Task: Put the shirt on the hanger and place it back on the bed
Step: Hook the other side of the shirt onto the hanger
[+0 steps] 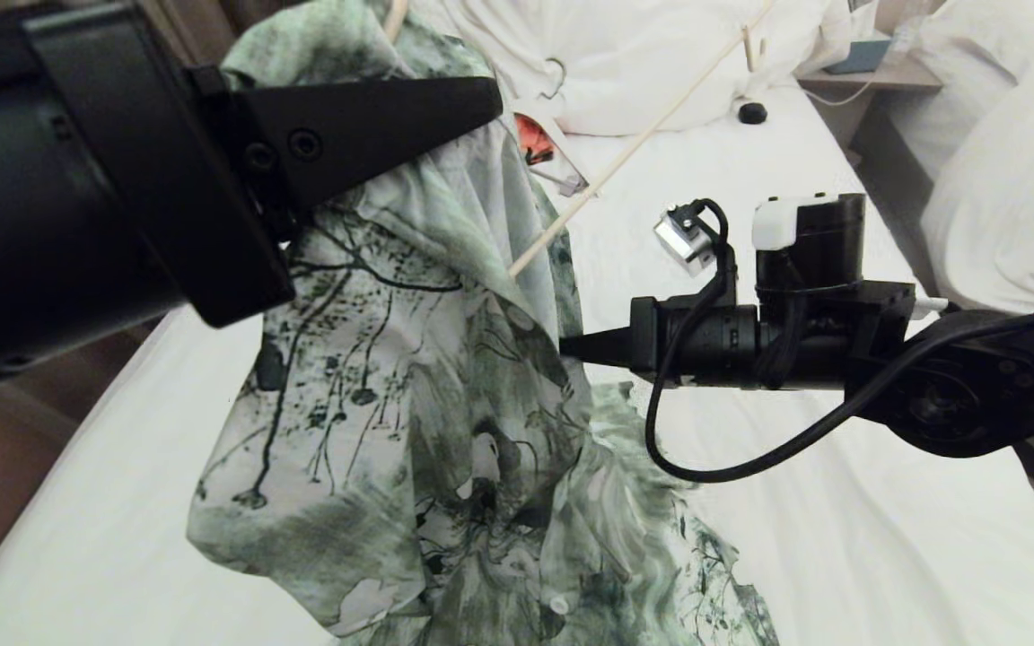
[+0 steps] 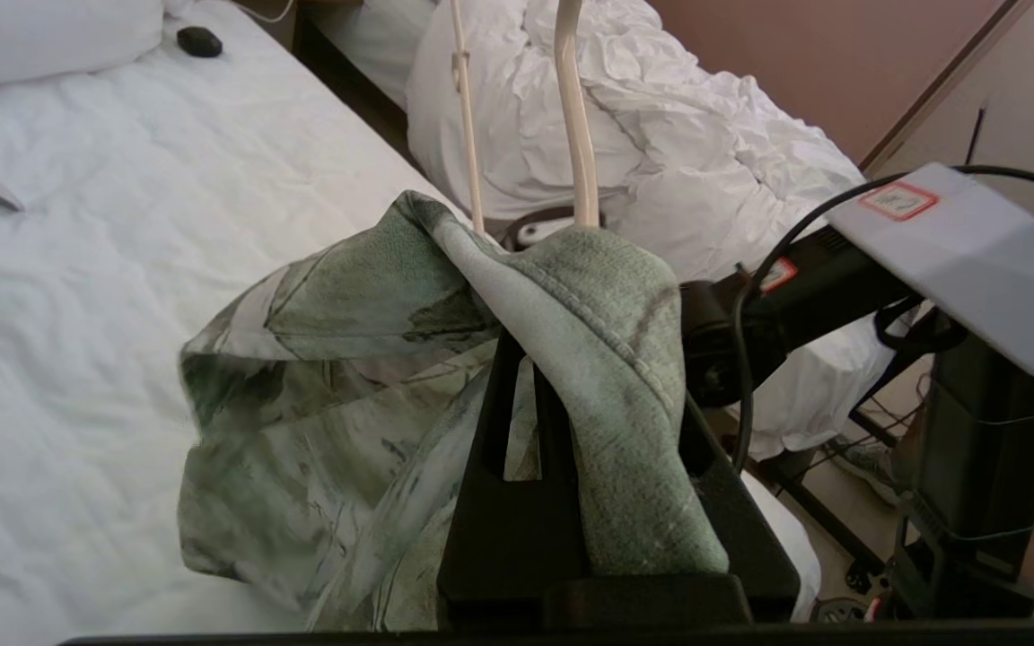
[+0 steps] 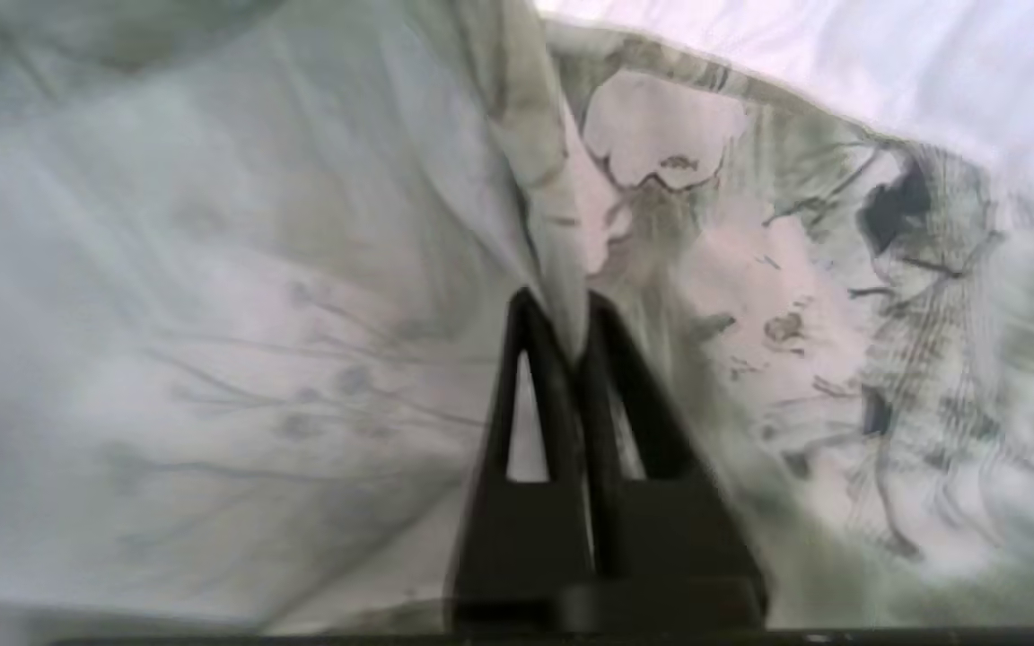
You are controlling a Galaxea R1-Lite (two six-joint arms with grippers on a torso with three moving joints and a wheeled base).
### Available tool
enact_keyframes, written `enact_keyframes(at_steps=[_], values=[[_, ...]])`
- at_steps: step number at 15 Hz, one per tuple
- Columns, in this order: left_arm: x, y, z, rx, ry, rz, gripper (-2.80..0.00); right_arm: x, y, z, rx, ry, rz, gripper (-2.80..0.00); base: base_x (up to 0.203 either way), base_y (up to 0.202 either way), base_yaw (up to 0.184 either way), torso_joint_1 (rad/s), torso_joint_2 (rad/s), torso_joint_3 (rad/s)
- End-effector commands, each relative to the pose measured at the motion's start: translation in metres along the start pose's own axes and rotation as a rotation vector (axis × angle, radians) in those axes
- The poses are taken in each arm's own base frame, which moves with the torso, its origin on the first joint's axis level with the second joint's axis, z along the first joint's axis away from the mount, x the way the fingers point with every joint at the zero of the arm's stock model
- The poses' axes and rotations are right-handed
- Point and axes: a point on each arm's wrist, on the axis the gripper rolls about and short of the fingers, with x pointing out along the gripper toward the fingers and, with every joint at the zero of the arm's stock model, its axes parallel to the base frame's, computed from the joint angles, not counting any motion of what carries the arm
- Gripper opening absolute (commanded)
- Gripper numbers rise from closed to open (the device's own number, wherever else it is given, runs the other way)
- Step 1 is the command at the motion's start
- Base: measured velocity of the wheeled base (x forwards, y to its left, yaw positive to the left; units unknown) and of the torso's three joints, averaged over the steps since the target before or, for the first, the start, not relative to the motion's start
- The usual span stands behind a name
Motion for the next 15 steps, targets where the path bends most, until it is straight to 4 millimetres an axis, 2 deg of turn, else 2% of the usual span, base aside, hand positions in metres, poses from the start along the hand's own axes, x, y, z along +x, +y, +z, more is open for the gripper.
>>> enact_keyframes(at_steps=[1,6,9,15], values=[[0.007,0.002,-0.005,-0.001,0.019,0.011,-2.80,-0.014,0.003,0.008,0.014,-0.034,-0.003,-2.80,0.000,0.000,0.000,0.000,0.00,0.000],[0.034,0.013,-0.024,-0.013,0.066,0.056,-2.80,-0.068,-0.015,0.027,0.146,-0.154,-0.103,-2.80,0.000,0.000,0.000,0.000,0.00,0.000],[0.050,0.025,-0.032,-0.007,0.056,0.101,-2.80,-0.084,-0.028,0.033,0.173,-0.198,-0.150,-2.80,0.000,0.000,0.000,0.000,0.00,0.000],[0.066,0.015,-0.054,-0.015,0.132,0.060,-2.80,-0.115,-0.047,0.047,0.195,-0.284,-0.226,-2.80,0.000,0.000,0.000,0.000,0.00,0.000]])
